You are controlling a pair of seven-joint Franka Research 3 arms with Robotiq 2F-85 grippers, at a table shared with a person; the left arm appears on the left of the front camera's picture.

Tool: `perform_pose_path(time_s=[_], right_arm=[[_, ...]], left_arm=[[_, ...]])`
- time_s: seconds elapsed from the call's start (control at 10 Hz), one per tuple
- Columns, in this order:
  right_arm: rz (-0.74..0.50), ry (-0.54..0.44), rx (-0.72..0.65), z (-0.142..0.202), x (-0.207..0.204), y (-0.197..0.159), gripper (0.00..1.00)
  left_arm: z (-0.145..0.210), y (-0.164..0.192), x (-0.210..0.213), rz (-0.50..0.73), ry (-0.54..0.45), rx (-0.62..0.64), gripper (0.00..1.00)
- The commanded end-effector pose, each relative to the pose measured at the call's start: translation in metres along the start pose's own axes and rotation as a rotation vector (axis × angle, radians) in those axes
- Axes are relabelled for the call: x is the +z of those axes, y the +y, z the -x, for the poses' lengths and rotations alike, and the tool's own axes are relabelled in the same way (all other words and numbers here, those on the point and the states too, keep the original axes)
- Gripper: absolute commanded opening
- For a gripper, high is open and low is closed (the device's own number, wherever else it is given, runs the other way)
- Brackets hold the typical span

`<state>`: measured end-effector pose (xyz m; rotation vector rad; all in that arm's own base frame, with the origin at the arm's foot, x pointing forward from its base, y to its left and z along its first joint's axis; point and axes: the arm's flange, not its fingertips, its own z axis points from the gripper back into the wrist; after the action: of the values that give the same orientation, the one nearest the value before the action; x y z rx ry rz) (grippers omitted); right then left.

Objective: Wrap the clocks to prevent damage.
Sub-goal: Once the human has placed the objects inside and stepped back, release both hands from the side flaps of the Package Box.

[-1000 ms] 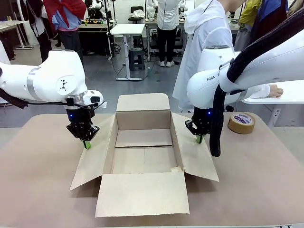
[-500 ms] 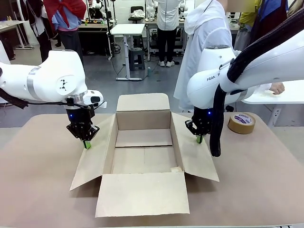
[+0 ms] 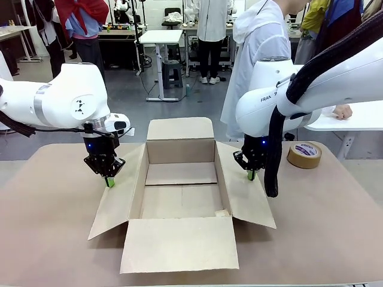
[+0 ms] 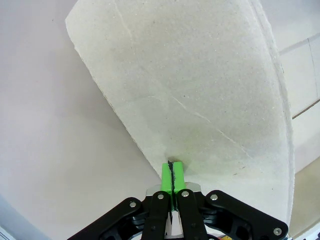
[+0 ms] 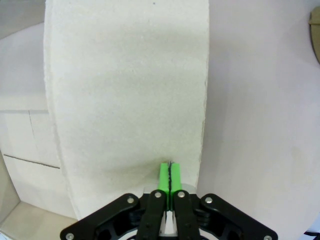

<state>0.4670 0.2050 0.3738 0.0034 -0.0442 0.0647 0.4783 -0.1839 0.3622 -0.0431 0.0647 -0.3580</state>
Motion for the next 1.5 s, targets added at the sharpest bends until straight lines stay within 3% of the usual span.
perform_pose_path(time_s=[0.0,1.4], right_arm=[[0.016,-0.001,-0.007,0.0018,-0.0032,-0.0002,0.01],[0.016,-0.001,-0.007,0.0018,-0.0032,-0.0002,0.01]], left_arm=[[0.0007,0.0001,-0.0013,-0.006,0.003,-0.002,0.00],[0.0007,0.0001,-0.0013,-0.006,0.003,-0.002,0.00]])
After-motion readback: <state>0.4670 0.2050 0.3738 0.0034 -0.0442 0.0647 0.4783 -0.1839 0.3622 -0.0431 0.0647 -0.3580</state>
